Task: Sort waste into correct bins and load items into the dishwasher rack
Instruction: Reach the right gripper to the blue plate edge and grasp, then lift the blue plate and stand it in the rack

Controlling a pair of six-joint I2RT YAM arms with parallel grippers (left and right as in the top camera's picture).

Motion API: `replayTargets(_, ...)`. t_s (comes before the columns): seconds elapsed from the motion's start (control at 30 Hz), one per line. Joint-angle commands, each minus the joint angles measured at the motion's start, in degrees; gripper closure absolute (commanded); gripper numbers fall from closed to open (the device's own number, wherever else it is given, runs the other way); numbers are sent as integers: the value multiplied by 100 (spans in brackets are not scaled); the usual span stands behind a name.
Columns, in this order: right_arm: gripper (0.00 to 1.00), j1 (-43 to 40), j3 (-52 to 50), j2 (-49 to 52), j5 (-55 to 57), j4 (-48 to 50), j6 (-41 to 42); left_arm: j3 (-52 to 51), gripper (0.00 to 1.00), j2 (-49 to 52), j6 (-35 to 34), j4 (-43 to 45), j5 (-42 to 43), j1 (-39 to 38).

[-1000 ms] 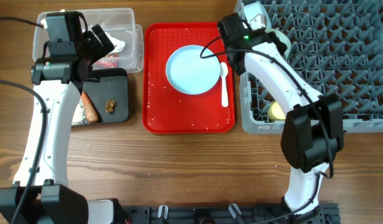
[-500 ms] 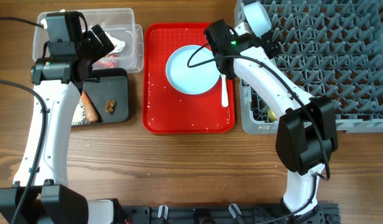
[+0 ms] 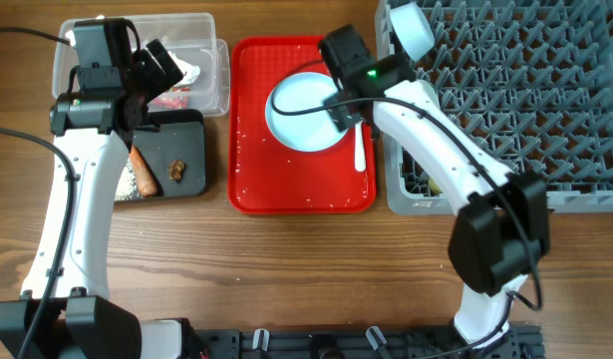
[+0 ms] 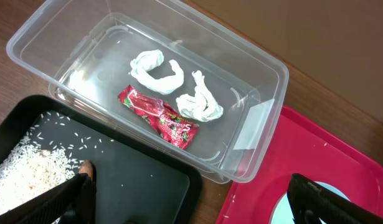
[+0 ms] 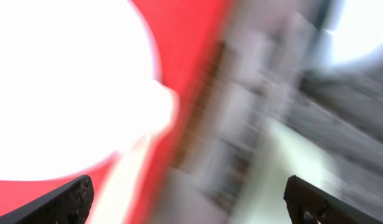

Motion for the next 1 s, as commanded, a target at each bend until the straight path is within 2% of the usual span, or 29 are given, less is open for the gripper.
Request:
replayTargets(0.0,0,24,129,-254,-3067,282,92,26,0,0,-31,15,7,26)
replayTargets(0.07,0,26,111,-254,-3571,446,258,26,0,0,-31,15,7,26)
replayTargets(0.2,2,26,-37,-201,-3698,964,1460,26,0,0,-31,15,7,26)
replayTargets(0.27,13,26,-127,-101,-3139,986,2098,26,0,0,-31,15,7,26)
replayTargets(0.33,34,26,-184,31,-2201,732,3150,26,0,0,-31,15,7,26)
replayTargets(0.4,37,4,-188,258,-1187,177,4642,26,0,0,-31,15,7,26)
replayTargets(0.47,32,-4,-188,494,-1040,96,4739,26,0,0,-31,15,7,26)
replayTargets(0.63,32,-35,-188,1014,-1121,79,5145,26,0,0,-31,15,7,26)
replayTargets(0.77,32,-74,-188,1290,-1268,92,5147,26,0,0,-31,15,7,26)
replayTargets(0.87,41,-101,-188,1357,-1346,162,5176,26,0,0,-31,15,7,26)
replayTargets(0.97,62,-140,-188,1449,-1473,260,5187,26,0,0,-31,15,7,26)
